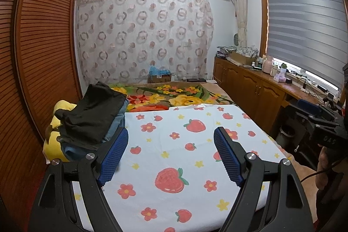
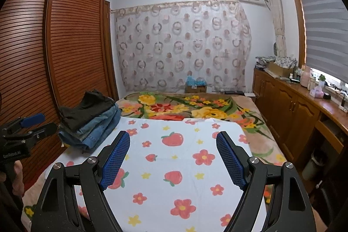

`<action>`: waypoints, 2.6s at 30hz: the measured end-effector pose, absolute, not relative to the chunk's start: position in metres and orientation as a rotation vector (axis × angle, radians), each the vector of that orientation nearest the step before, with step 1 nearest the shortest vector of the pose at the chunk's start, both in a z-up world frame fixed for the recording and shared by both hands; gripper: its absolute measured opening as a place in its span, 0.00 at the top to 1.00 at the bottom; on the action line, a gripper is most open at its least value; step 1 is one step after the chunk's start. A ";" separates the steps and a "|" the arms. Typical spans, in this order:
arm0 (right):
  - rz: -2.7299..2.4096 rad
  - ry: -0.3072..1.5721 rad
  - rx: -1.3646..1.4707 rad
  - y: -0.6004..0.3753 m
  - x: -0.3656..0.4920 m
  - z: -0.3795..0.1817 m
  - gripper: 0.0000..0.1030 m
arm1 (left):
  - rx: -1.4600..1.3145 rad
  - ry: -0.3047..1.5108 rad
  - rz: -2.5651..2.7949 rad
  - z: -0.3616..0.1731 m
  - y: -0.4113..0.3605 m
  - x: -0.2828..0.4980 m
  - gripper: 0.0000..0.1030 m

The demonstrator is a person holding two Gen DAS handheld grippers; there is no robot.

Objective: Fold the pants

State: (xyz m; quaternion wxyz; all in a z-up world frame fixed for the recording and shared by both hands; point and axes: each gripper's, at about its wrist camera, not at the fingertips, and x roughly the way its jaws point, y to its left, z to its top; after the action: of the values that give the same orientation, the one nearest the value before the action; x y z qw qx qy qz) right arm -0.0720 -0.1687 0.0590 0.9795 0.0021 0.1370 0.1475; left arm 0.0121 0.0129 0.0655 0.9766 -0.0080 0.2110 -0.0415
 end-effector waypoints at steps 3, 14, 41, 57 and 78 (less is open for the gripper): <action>0.297 0.279 0.004 -0.168 -0.072 0.056 0.19 | -0.018 0.427 -0.082 0.065 0.014 0.012 0.21; 0.297 0.284 0.007 -0.175 -0.065 0.062 0.19 | -0.018 0.433 -0.083 0.061 0.016 0.009 0.21; 0.300 0.285 0.005 -0.178 -0.066 0.064 0.19 | -0.020 0.432 -0.084 0.062 0.017 0.010 0.21; 0.300 0.286 0.003 -0.179 -0.066 0.063 0.19 | -0.019 0.431 -0.084 0.062 0.017 0.009 0.21; 0.301 0.285 0.003 -0.180 -0.066 0.064 0.19 | -0.020 0.433 -0.083 0.061 0.018 0.009 0.21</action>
State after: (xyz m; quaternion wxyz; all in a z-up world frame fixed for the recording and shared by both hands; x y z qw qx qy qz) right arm -0.0659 -0.1801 0.0636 0.9786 0.0017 0.1413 0.1495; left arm 0.0086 0.0179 0.0612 0.9758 -0.0097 0.2145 -0.0411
